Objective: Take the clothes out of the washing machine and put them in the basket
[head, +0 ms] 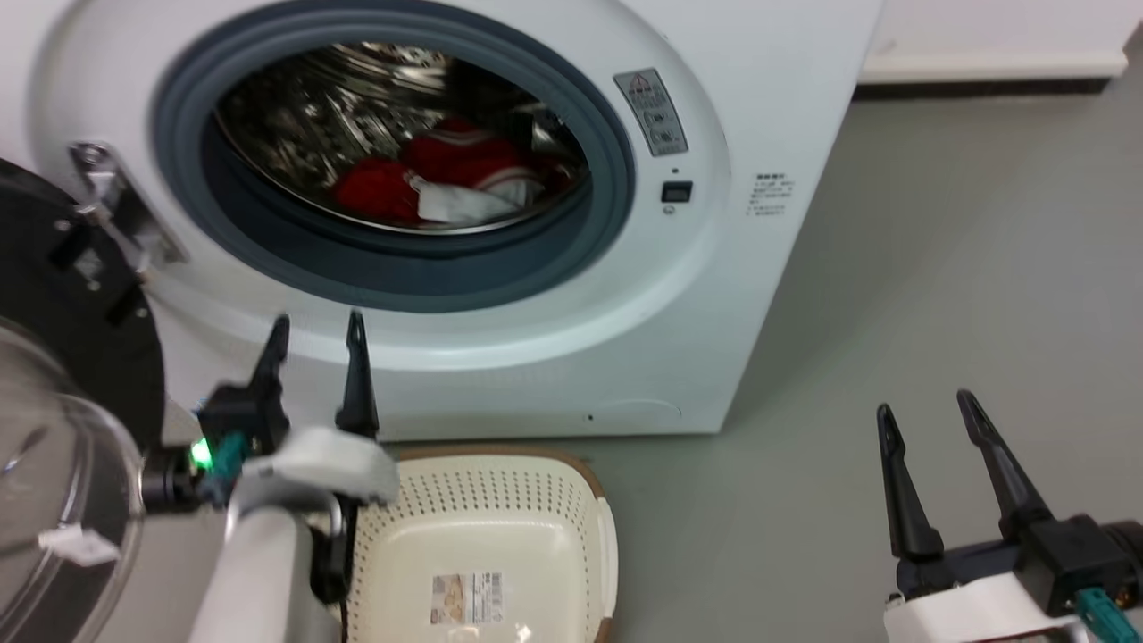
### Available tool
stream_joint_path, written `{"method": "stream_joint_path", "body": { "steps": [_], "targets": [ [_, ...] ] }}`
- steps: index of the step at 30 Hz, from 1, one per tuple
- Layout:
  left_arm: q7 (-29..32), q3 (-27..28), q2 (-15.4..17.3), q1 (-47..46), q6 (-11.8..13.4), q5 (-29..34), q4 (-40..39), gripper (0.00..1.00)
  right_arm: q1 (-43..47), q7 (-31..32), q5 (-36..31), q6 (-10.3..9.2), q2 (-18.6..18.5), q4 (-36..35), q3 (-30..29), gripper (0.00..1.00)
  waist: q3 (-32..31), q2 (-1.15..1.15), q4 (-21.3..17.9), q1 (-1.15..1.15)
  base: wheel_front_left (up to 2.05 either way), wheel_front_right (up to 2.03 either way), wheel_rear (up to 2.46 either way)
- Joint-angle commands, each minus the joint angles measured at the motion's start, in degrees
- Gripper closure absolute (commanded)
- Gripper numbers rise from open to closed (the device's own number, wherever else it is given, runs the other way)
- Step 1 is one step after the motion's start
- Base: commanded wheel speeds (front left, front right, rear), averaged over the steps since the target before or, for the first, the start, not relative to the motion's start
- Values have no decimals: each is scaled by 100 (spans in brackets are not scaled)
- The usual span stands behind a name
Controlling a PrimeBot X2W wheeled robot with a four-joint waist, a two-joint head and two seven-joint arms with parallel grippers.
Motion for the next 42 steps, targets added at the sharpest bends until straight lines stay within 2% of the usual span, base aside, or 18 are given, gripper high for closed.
{"method": "stream_joint_path", "body": {
  "steps": [1, 10, 14, 21, 31, 38, 42],
  "targets": [
    [-16, 26, 92, -375, -73, 38, 257, 0, -149, -14, 35, -4, -8, -36, 16, 0, 340, 0, -225, 0, 0, 0, 0],
    [-16, 132, 623, -2618, -326, 56, 1847, 0, -750, -14, 234, -4, -1, -151, 121, 0, 1423, 0, -818, 0, 0, 0, 0],
    [110, 78, 964, -3551, -414, 119, 2611, 0, -996, -14, 396, -4, -1, -223, 149, 0, 1877, 0, -1102, 0, 0, 0, 0],
    [947, -82, 1505, -4988, -476, 246, 3573, 0, -1309, -14, 618, -4, 2, -312, 137, 0, 2539, 0, -1462, 0, 0, 0, 0],
    [2414, -467, 2167, -6570, -574, 514, 4367, 0, -1604, -14, 967, -4, 2, -435, 228, 0, 3320, 0, -1788, 0, 0, 0, 0],
    [3208, -661, 2425, -7202, -580, 651, 4609, 0, -1692, -14, 1147, -4, 0, -479, 288, 0, 3650, 0, -1939, 0, 0, 0, 0],
    [3533, -739, 2363, -7578, -466, 698, 4644, 0, -1808, -14, 1236, -4, 2, -523, 165, 0, 3938, 0, -1886, 0, 0, 0, 0]
  ]
}}
